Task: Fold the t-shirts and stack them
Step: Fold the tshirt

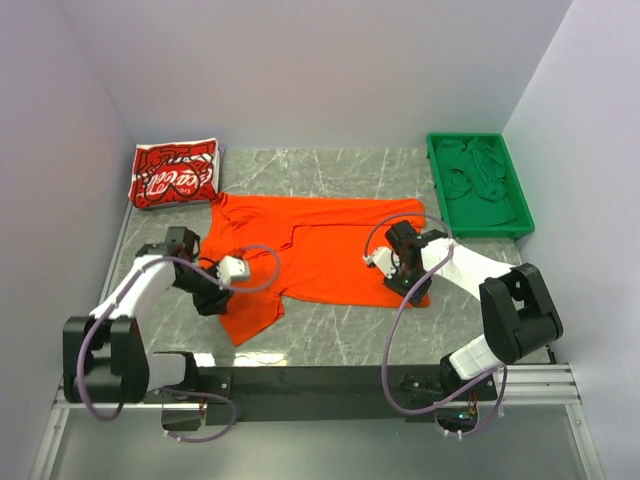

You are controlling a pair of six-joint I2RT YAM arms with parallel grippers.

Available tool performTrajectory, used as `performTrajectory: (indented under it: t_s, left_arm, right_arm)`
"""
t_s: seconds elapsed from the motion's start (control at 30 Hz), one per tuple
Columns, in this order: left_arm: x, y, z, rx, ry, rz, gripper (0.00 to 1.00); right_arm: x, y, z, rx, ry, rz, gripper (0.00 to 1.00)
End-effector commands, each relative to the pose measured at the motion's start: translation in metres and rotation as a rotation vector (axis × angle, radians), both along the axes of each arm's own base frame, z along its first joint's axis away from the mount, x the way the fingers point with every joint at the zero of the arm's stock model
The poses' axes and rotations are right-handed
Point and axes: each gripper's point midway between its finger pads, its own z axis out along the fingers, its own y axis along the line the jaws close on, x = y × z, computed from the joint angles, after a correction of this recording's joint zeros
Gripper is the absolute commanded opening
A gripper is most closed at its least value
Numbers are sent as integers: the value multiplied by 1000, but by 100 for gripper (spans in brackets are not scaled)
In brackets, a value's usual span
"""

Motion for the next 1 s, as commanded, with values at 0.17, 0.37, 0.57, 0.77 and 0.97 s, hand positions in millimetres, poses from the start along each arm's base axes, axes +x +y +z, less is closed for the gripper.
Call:
performTrajectory:
  t_s: [0.17, 0.37, 0.57, 0.77, 0.97]
  left_arm:
    - [-30, -33, -10, 68, -104, -220, 58]
    - [-43, -40, -29, 167, -142, -282, 60]
    - [-47, -35, -44, 237, -141, -322, 61]
    - [-50, -39, -46, 240, -116, -326, 33]
    - [-44, -46, -11, 183, -164, -264, 1]
  right_arm:
    - [12, -8, -24, -66, -112, 33, 33]
    - [6, -15, -32, -94, -106, 47, 35]
    - [0, -18, -40, -103, -78, 55, 41]
    - [-4, -19, -50, -123, -29, 59, 15]
    - [5, -12, -31, -95, -61, 46, 0]
